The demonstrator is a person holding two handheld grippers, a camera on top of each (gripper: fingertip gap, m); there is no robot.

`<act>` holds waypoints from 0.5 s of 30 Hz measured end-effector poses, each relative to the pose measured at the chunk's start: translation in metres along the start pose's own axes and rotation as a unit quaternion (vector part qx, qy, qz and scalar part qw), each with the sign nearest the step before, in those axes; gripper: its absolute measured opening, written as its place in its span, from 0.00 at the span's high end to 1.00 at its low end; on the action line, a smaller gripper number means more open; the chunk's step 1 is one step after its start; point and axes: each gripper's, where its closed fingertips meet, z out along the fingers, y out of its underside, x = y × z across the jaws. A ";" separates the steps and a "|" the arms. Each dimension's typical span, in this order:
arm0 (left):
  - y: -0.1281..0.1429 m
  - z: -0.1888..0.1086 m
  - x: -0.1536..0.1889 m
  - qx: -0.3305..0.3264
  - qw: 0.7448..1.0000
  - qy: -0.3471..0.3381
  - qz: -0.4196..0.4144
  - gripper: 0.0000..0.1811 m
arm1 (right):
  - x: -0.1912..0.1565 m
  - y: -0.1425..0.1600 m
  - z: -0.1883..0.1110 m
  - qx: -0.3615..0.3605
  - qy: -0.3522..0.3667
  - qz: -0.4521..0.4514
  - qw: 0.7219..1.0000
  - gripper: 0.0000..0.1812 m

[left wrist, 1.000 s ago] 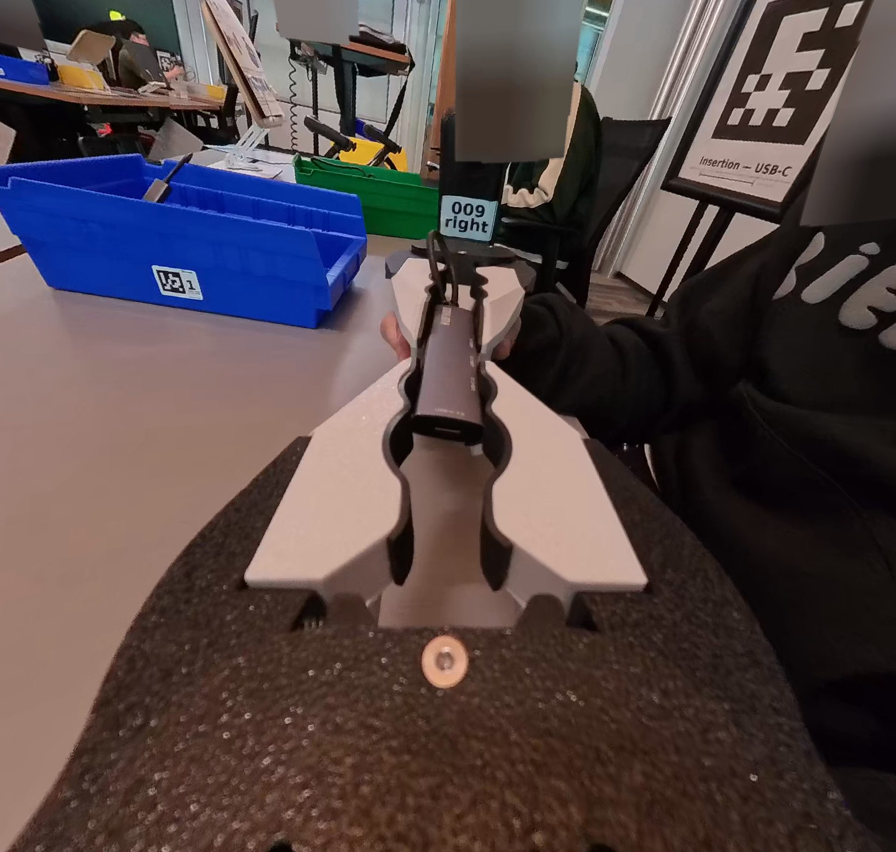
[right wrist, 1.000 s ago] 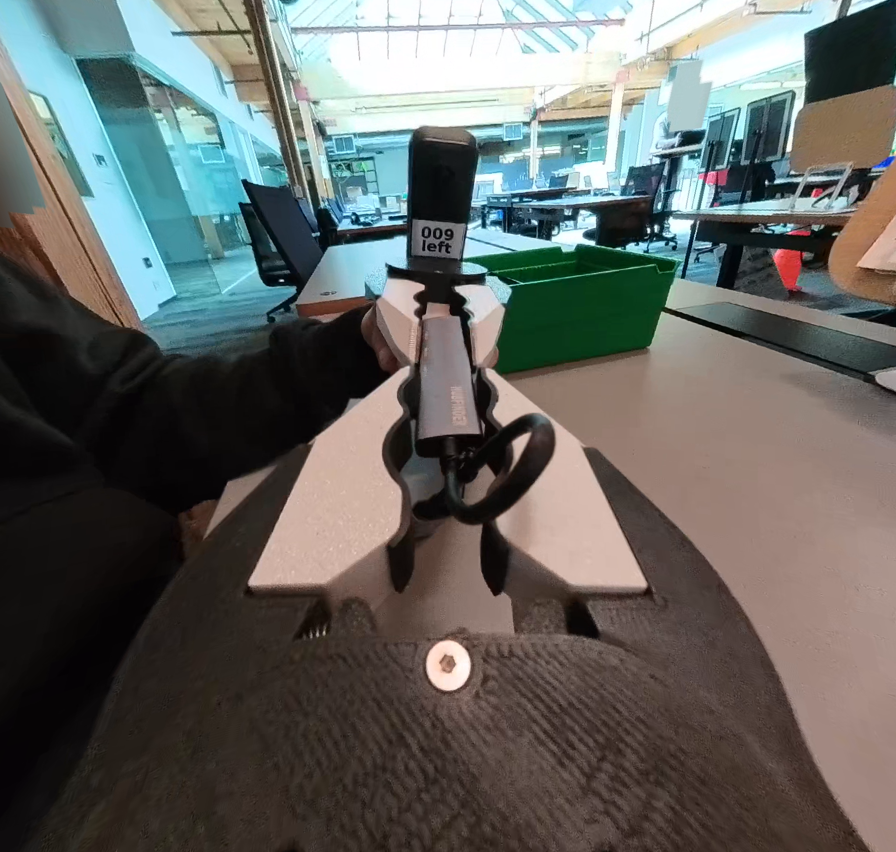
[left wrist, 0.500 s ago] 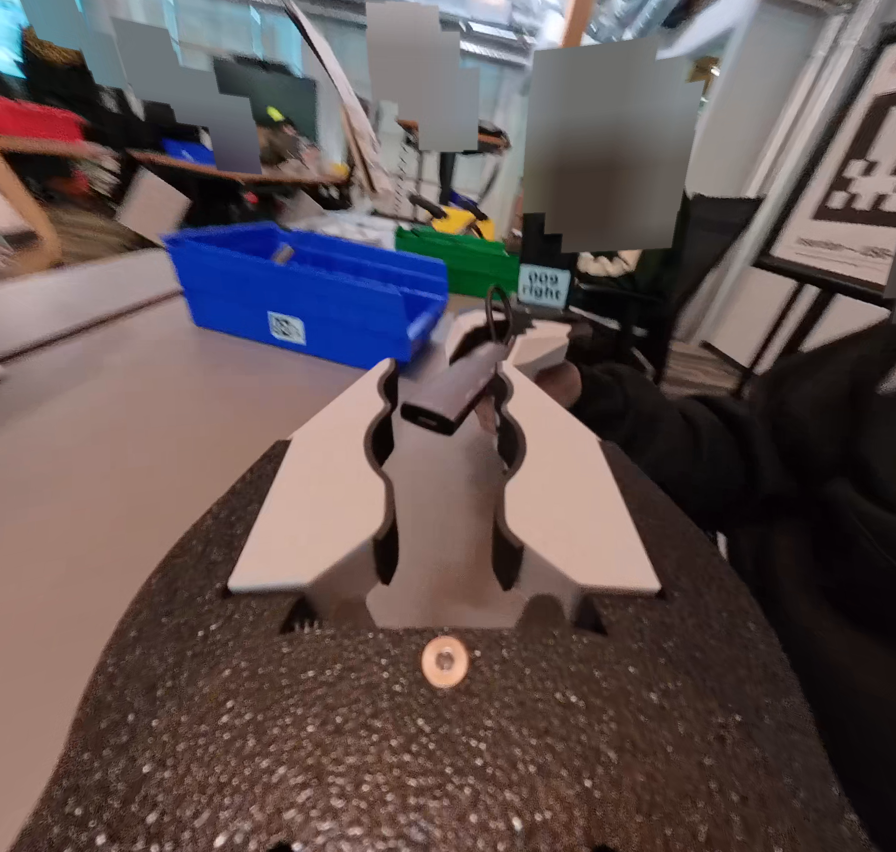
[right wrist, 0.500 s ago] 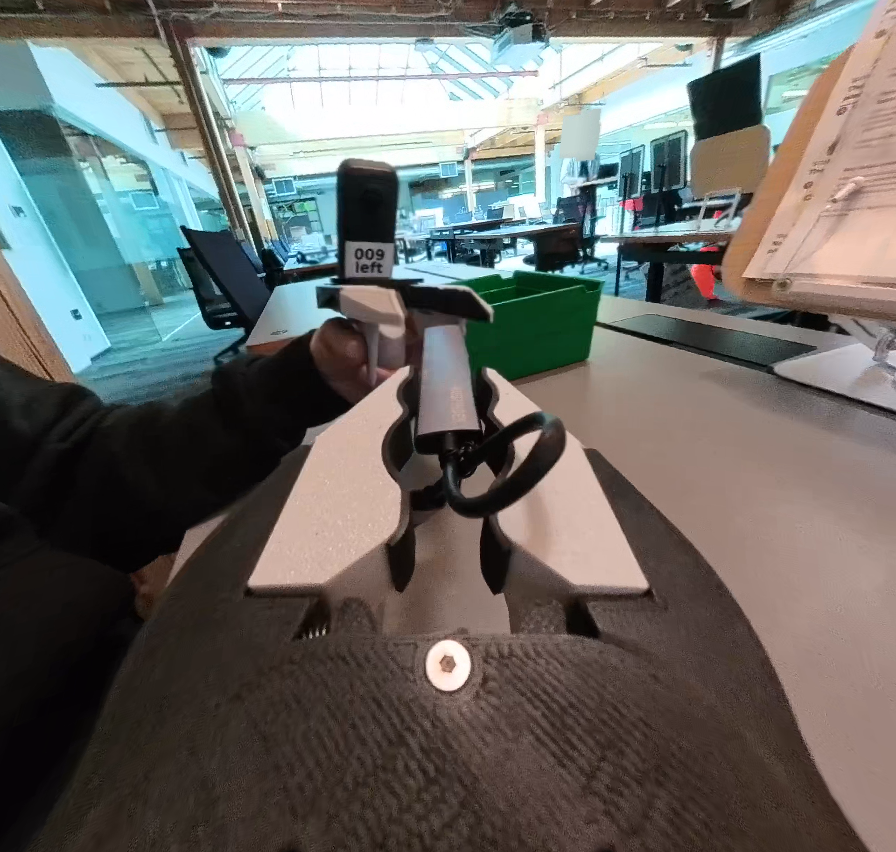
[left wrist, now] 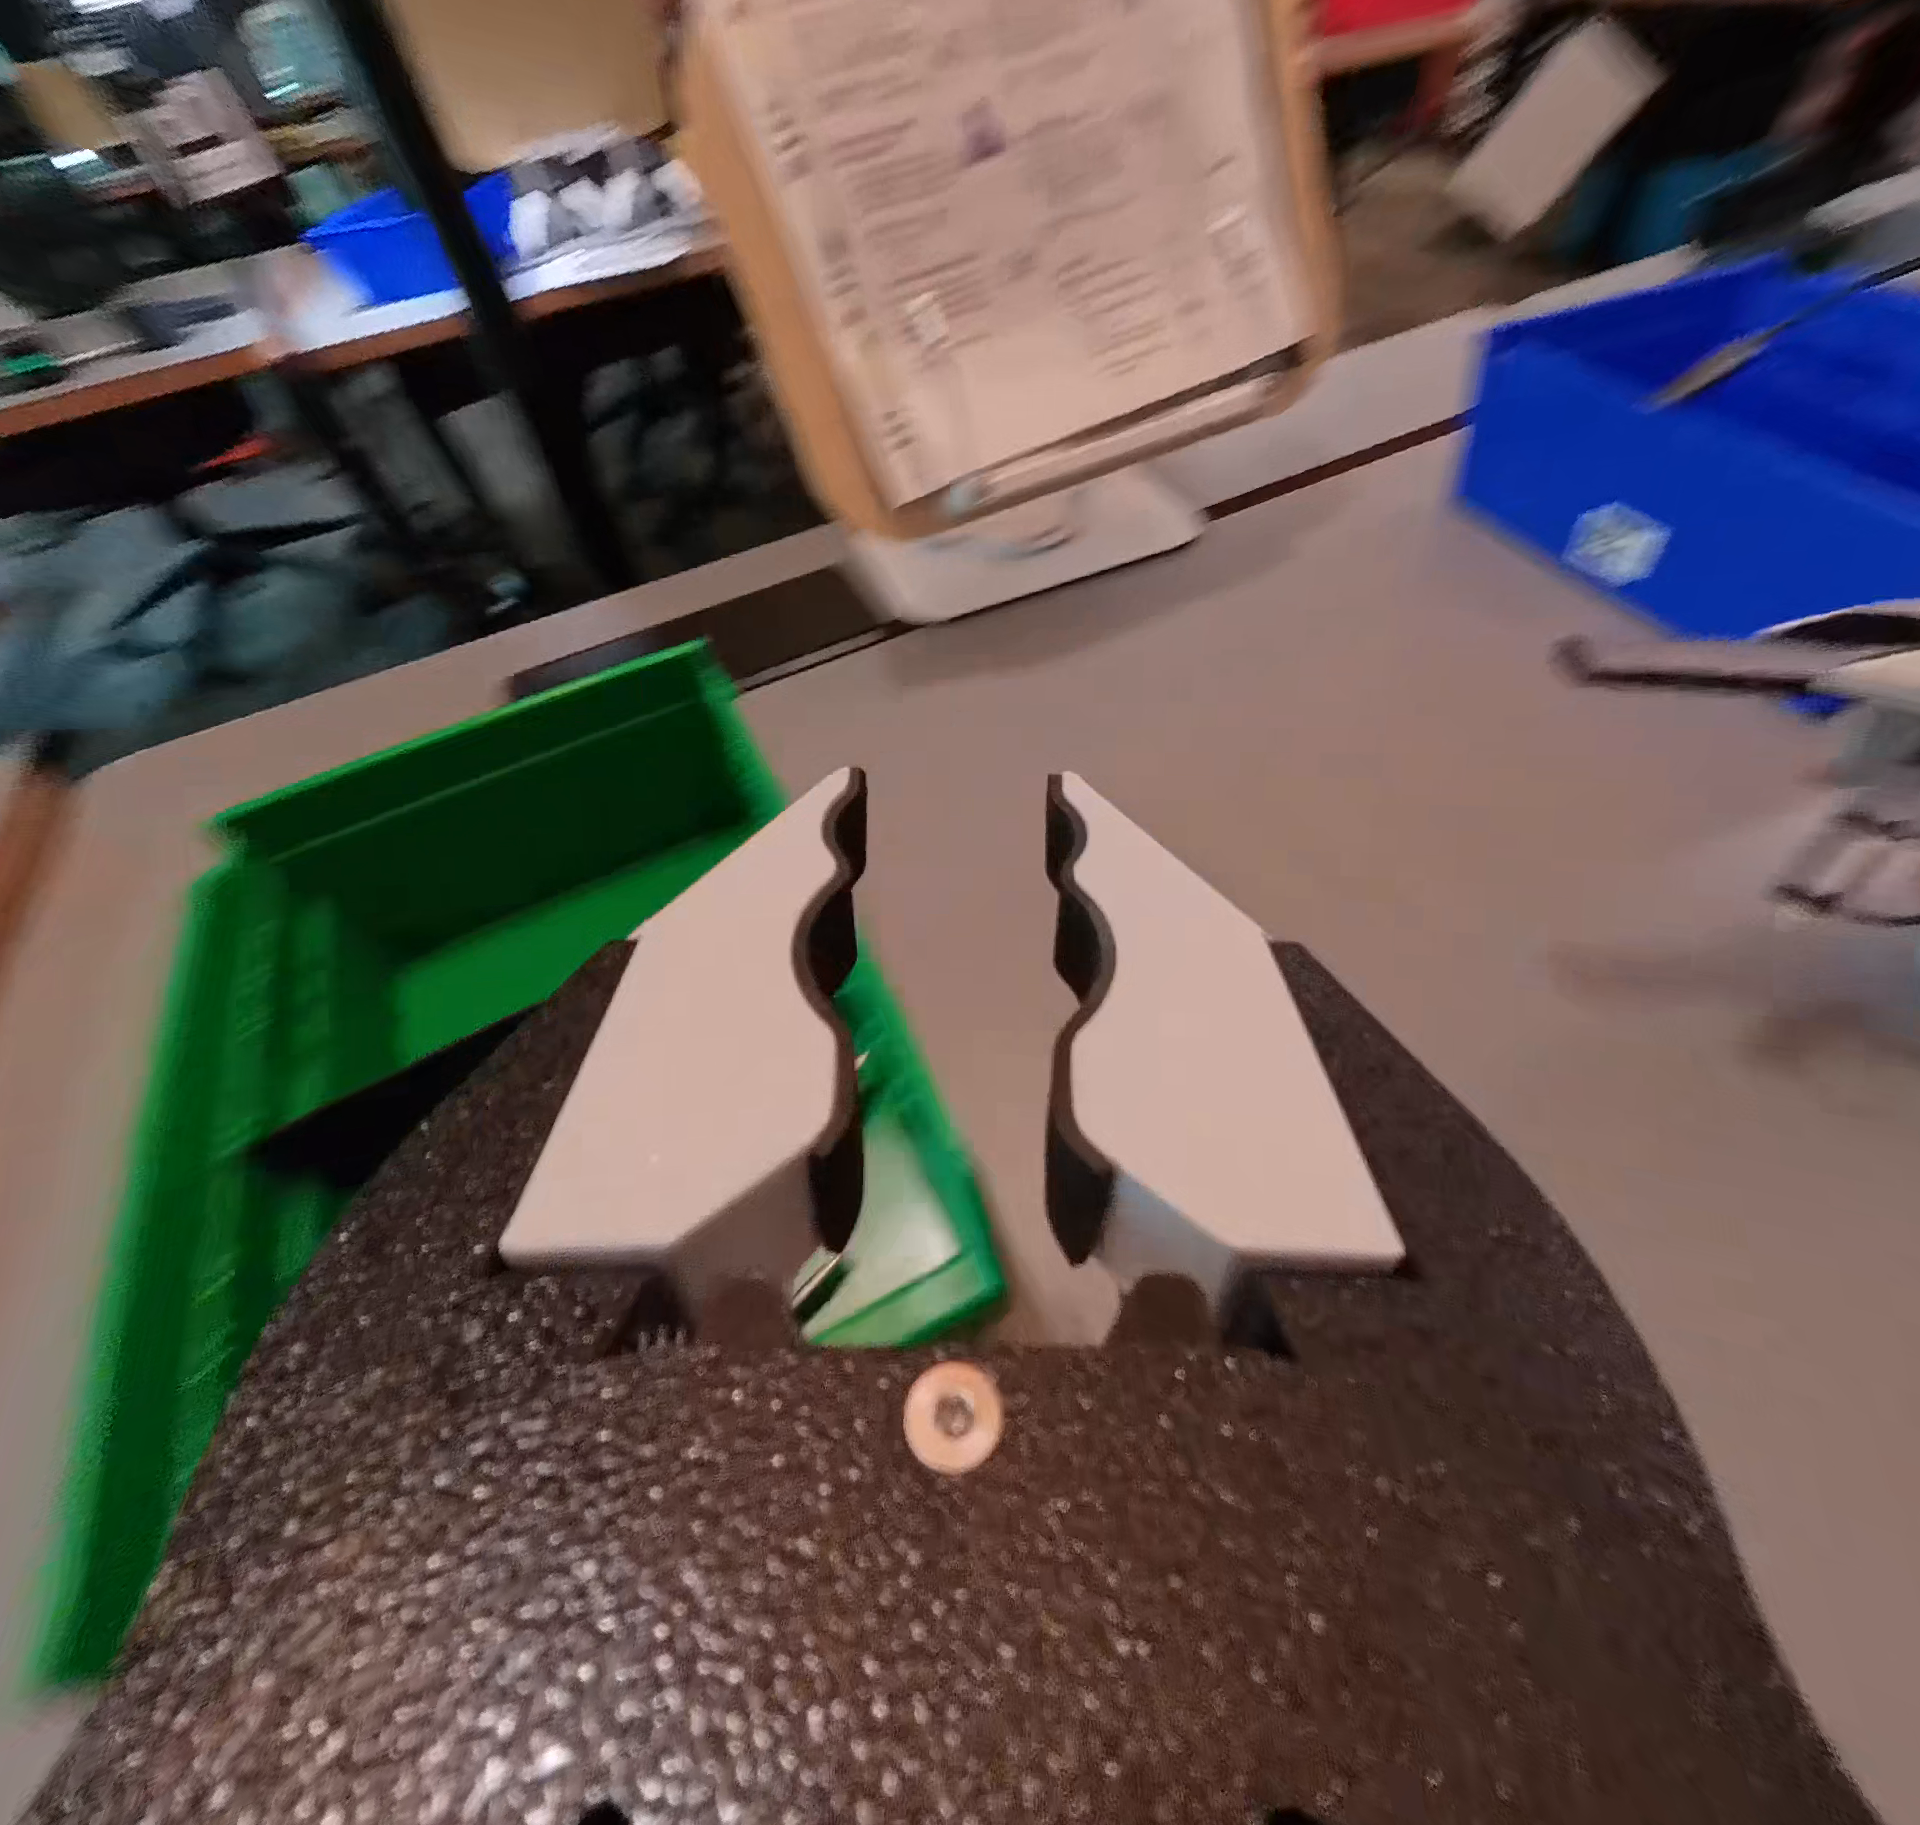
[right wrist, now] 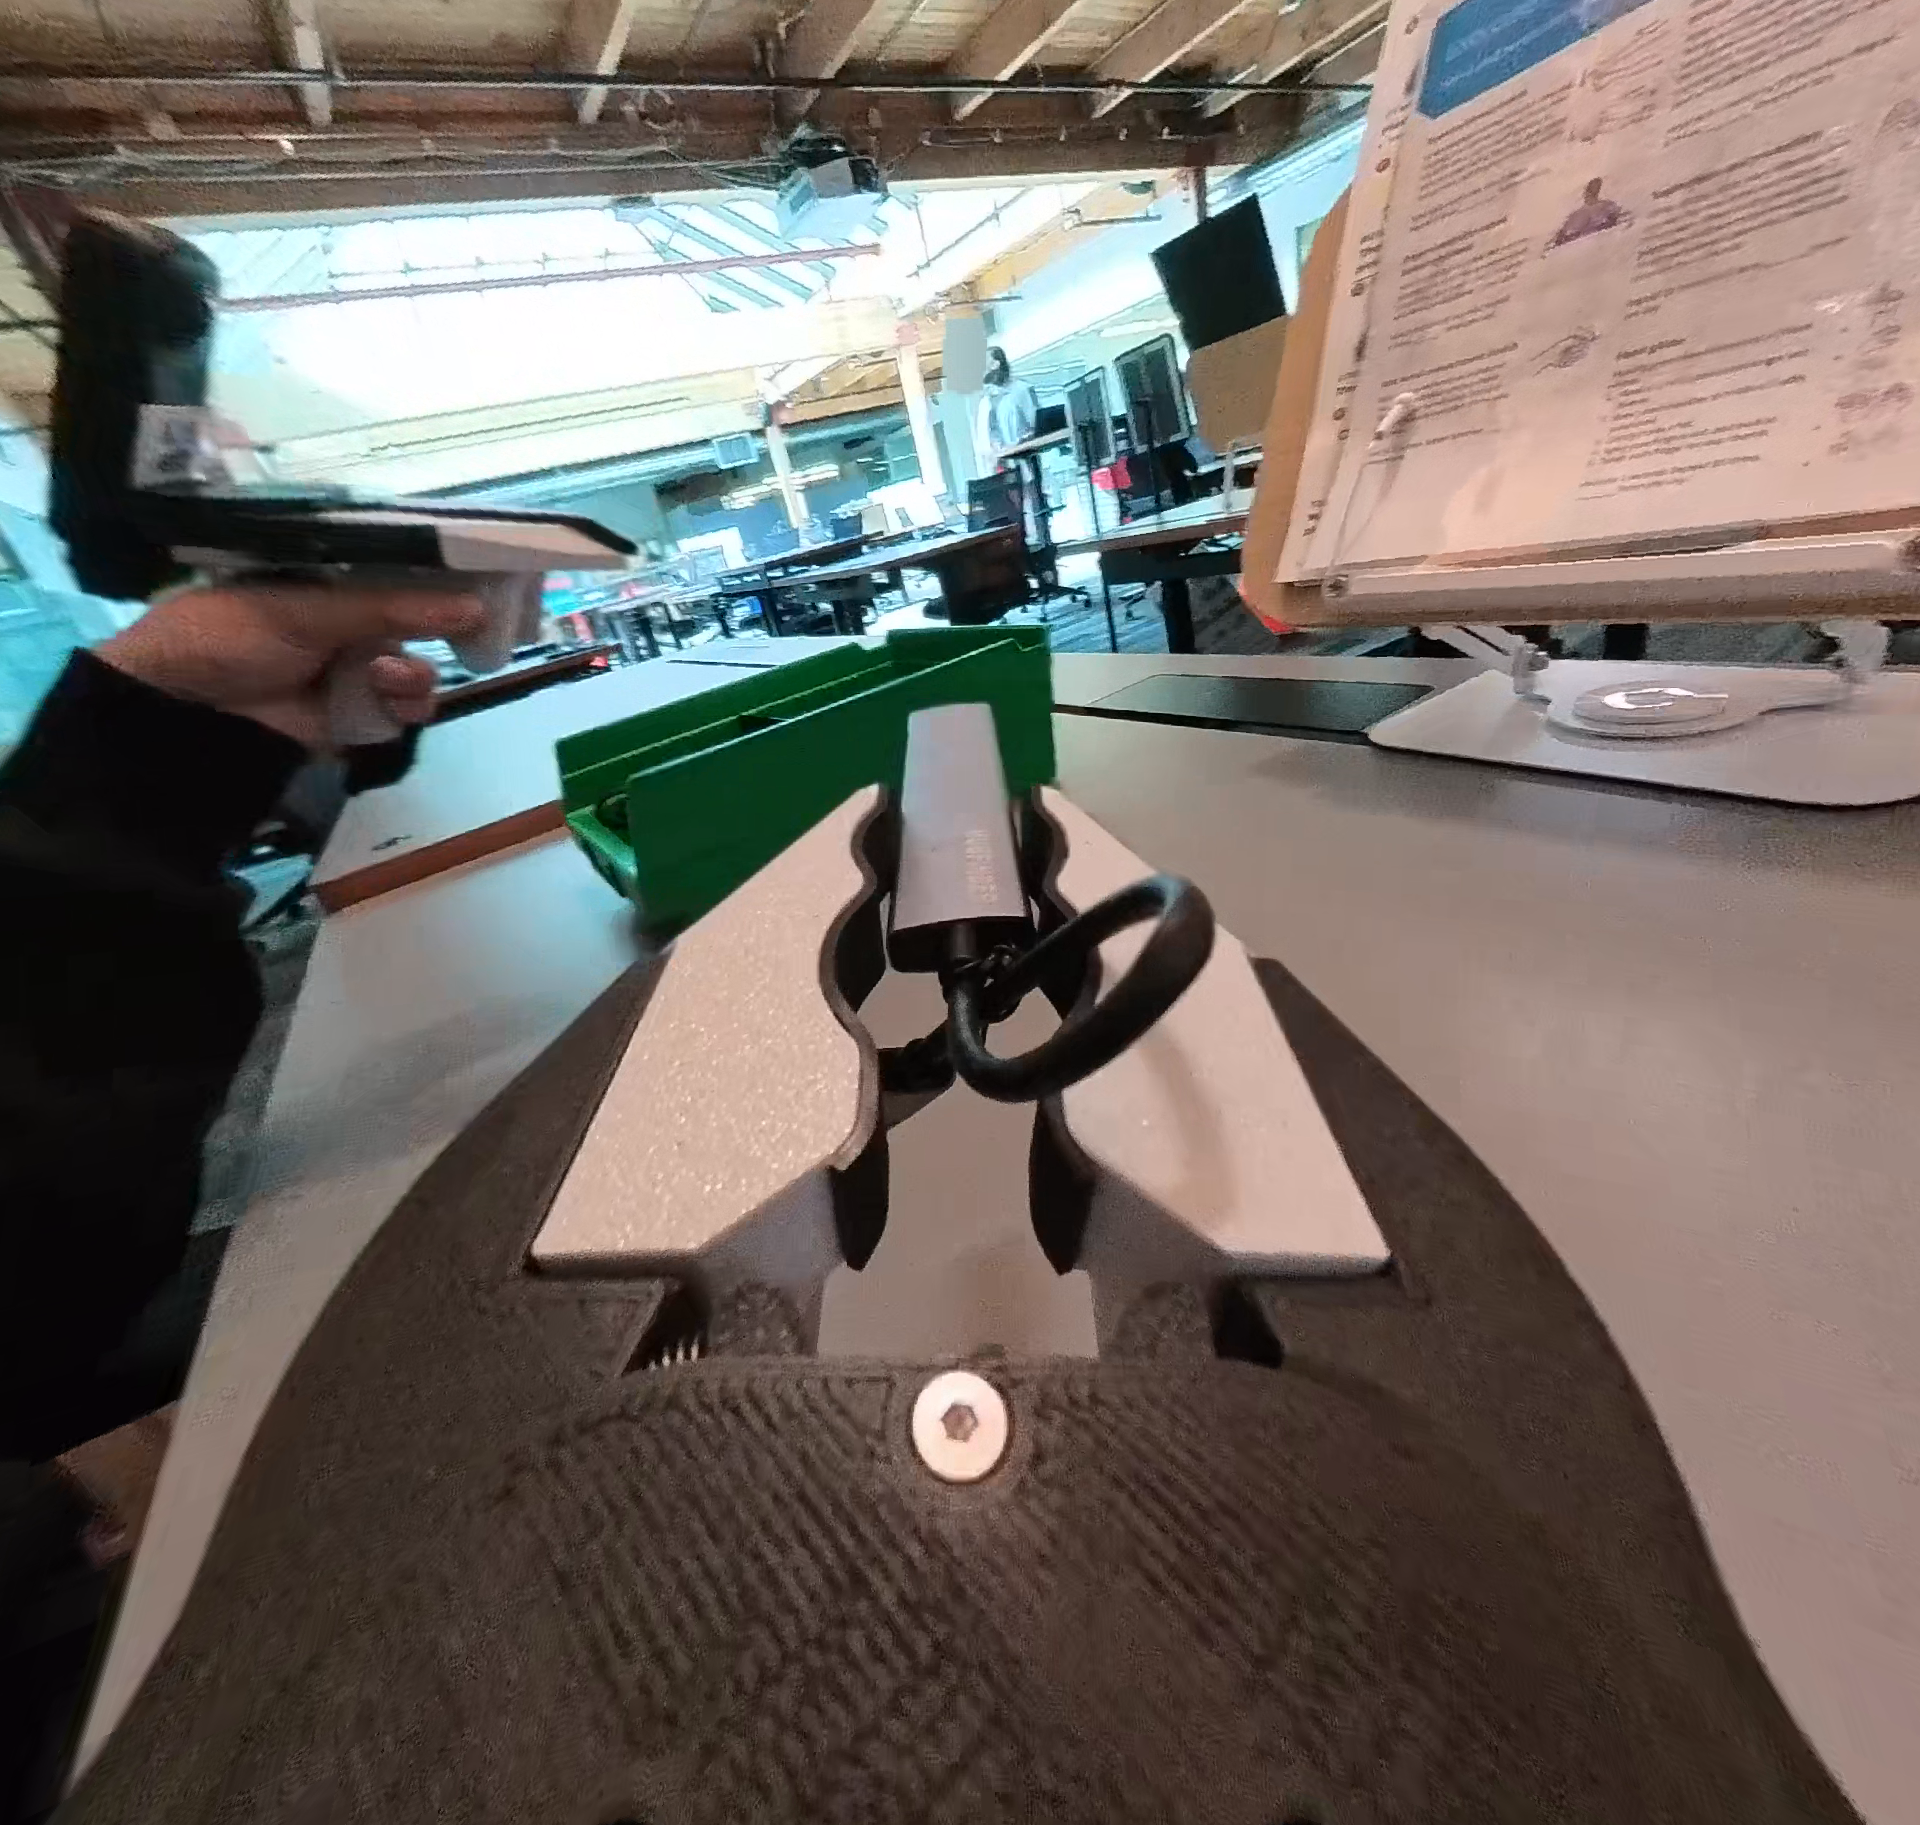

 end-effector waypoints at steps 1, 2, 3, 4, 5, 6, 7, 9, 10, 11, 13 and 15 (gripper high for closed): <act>0.008 -0.007 -0.018 -0.024 0.999 -0.042 0.005 0.82 | 0.005 0.002 0.000 -0.005 0.018 -0.010 1.000 0.87; 0.017 -0.014 -0.035 -0.049 0.995 -0.081 0.007 0.82 | 0.009 0.003 -0.001 -0.011 0.032 -0.019 0.999 0.87; 0.026 -0.019 -0.051 -0.071 0.991 -0.115 0.006 0.82 | 0.011 0.004 -0.001 -0.013 0.041 -0.027 0.999 0.88; 0.036 -0.023 -0.063 -0.091 0.986 -0.138 0.004 0.82 | 0.011 0.004 -0.001 -0.014 0.044 -0.034 0.998 0.88; 0.048 -0.025 -0.072 -0.116 0.982 -0.147 -0.002 0.81 | 0.011 0.005 -0.001 -0.015 0.045 -0.040 0.998 0.88; 0.061 -0.025 -0.077 -0.144 0.979 -0.147 -0.011 0.80 | 0.012 0.005 -0.001 -0.017 0.050 -0.046 0.998 0.88; 0.073 -0.025 -0.080 -0.170 0.975 -0.143 -0.019 0.78 | 0.012 0.007 -0.001 -0.021 0.053 -0.052 0.997 0.88; 0.092 -0.020 -0.082 -0.206 0.970 -0.126 -0.025 0.80 | 0.013 0.011 0.001 -0.032 0.055 -0.060 0.996 0.88; 0.100 -0.016 -0.079 -0.220 0.969 -0.111 -0.028 0.80 | 0.013 0.011 0.001 -0.034 0.055 -0.063 0.996 0.88; 0.108 -0.011 -0.076 -0.240 0.966 -0.095 -0.030 0.80 | 0.012 0.012 0.002 -0.035 0.053 -0.065 0.996 0.87; 0.125 -0.003 -0.068 -0.292 0.955 -0.054 -0.017 0.82 | 0.012 0.014 0.003 -0.039 0.050 -0.062 0.996 0.87; 0.137 0.008 -0.062 -0.334 0.942 -0.012 0.011 0.85 | 0.013 0.016 0.004 -0.042 0.050 -0.062 0.996 0.88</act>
